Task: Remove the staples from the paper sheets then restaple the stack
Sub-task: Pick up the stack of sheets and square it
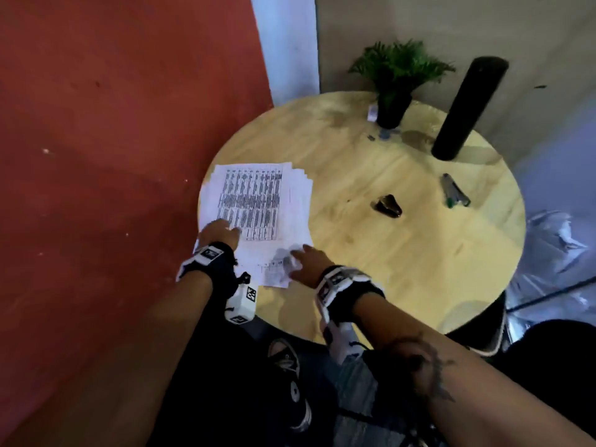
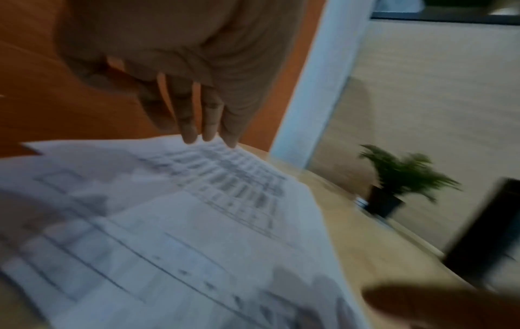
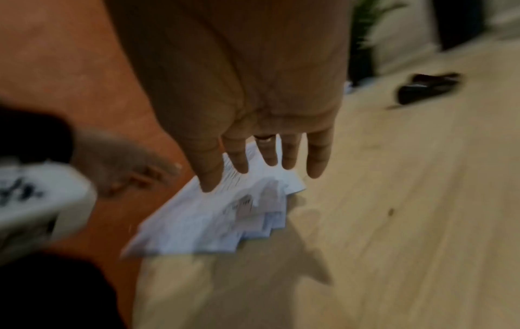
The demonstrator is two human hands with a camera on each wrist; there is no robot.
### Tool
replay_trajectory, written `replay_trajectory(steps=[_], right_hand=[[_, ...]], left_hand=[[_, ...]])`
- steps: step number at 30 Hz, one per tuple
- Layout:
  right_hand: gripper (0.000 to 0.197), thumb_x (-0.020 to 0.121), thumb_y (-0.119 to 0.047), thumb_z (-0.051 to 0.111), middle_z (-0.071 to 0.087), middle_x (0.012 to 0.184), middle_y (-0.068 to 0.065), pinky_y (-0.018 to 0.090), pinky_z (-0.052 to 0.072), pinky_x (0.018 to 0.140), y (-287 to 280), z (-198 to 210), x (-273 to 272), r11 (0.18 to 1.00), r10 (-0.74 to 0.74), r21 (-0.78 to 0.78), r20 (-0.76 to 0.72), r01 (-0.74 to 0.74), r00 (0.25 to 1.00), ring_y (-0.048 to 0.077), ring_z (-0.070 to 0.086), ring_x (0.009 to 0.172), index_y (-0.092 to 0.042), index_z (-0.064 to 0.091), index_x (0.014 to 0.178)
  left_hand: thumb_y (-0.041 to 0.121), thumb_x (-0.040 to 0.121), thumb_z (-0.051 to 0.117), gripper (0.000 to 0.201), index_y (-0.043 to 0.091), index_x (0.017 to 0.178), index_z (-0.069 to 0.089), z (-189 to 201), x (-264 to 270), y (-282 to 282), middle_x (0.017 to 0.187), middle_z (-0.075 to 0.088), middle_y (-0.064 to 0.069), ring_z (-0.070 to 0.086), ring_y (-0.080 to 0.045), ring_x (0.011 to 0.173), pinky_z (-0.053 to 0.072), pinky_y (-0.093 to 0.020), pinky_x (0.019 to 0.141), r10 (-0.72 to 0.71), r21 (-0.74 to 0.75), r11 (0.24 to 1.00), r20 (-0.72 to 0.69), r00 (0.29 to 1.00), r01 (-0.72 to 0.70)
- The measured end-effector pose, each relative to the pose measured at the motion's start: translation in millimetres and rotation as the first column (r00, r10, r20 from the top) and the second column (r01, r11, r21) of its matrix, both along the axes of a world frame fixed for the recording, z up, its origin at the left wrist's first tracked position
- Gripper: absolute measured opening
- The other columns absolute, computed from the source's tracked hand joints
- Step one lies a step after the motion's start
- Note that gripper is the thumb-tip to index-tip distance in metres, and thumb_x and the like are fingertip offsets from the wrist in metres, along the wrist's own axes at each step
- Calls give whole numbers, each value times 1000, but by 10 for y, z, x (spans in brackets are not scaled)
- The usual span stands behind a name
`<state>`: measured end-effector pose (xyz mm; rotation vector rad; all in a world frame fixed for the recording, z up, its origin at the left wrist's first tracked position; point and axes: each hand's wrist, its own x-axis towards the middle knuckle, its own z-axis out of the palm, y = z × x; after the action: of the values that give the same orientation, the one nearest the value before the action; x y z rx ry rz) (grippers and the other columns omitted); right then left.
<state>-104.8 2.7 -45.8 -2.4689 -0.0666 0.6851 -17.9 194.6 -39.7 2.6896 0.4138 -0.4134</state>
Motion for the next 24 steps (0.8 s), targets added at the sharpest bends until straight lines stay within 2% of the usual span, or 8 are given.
replay_trajectory(steps=[5,8,10,12,14,17,19,24], right_hand=[[47,91,-30,52,30,142,17,44,35,105,229,-206,-35,980,118,-149,-119,-135,986,36,34,129,-17,44,135],[52,91,-30,52,22,148,18,42,31,107,206,-284,-33,964,165,-182,-157,-192,974,38,28,131,-12,39,138],[57,91,-34,53,21,150,16,42,29,108,178,-288,11,964,163,-184,-156,-191,974,36,26,133,-15,35,141],[56,90,-35,54,28,146,16,38,31,107,154,-260,62,977,119,-162,-129,-139,984,34,33,130,-17,37,141],[54,90,-34,54,36,140,17,35,34,102,123,-224,114,989,51,-133,-107,-65,993,34,42,125,-16,39,139],[53,91,-34,54,41,134,19,35,36,97,64,-193,193,993,-70,-97,-88,61,994,33,46,122,-9,38,135],[55,91,-36,54,40,135,18,34,37,96,26,-195,230,988,-129,-97,-119,118,984,33,46,122,-7,35,134],[50,89,-39,57,33,135,18,37,32,101,-119,-194,259,970,-208,-153,-122,189,970,35,36,126,-11,46,129]], left_hand=[[53,82,64,85,5,144,33,-226,227,659,149,35,-17,39,-36,133,31,-43,110,239,-145,957,-96,966,-251],[92,41,58,135,13,146,28,-906,533,1023,150,35,-11,44,-34,130,37,-49,107,310,-244,909,-144,940,-338],[80,56,65,116,6,141,36,-1062,595,1008,145,41,-16,48,-36,126,39,-46,107,317,-284,892,-162,934,-352],[51,76,71,86,-2,137,40,-641,393,741,142,43,-22,47,-36,126,36,-39,107,271,-219,931,-126,954,-293],[38,79,73,88,-6,141,31,-544,363,645,146,36,-25,44,-36,129,36,-39,106,232,-141,958,-135,963,-251],[32,74,79,81,-14,130,42,-476,362,597,112,62,-23,65,-33,86,52,-35,71,234,-197,937,-256,938,-288],[34,76,78,74,-13,123,47,-482,378,619,95,61,-13,60,-26,71,50,-32,72,253,-260,905,-311,916,-337],[46,91,53,72,-5,139,36,-337,427,500,143,42,-22,45,-34,129,37,-35,107,286,-366,832,-359,888,-416]])
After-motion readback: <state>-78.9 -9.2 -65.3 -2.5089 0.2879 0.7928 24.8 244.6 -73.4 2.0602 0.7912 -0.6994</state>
